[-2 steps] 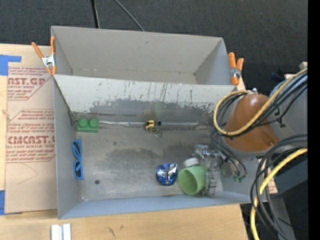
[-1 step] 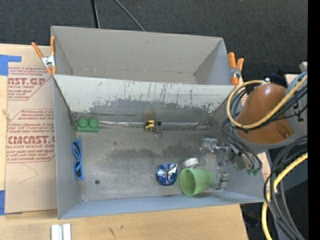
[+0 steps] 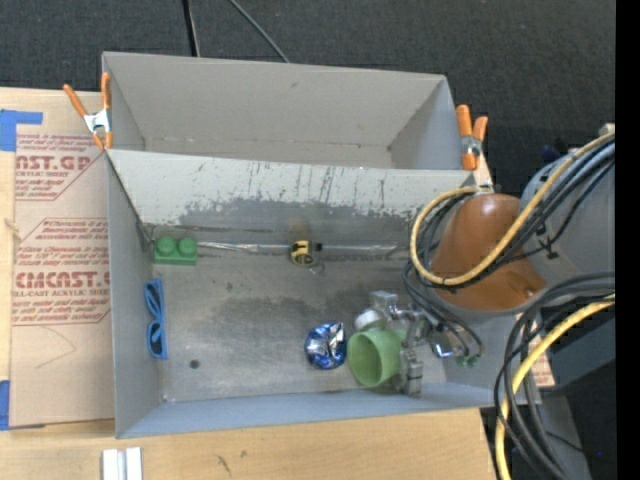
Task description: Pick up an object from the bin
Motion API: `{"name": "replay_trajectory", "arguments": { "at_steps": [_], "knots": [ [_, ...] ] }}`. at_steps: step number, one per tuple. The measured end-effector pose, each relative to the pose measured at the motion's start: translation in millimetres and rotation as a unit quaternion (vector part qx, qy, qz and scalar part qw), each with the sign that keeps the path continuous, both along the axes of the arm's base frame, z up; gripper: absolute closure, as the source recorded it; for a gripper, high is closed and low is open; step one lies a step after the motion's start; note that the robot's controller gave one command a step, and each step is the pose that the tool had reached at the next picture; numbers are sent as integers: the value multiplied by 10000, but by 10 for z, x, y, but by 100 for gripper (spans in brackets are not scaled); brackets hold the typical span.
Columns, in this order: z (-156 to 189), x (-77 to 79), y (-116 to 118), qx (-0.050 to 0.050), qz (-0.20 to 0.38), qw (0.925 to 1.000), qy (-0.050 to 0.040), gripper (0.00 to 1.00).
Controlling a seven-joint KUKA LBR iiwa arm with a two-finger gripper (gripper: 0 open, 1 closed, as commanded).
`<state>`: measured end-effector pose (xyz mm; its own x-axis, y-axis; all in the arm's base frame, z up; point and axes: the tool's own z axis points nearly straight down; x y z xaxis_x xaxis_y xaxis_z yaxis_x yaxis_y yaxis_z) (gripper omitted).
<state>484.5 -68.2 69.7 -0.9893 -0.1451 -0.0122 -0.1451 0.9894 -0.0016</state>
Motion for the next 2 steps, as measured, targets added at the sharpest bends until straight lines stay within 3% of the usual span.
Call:
{"name": "replay_trajectory", "arguments": {
  "at_steps": [1,2],
  "knots": [
    [26,12,-16,-7,-14,10000,-17,100],
    [1750,-8,-244,-16,617,9981,17,100]
  ]
}}
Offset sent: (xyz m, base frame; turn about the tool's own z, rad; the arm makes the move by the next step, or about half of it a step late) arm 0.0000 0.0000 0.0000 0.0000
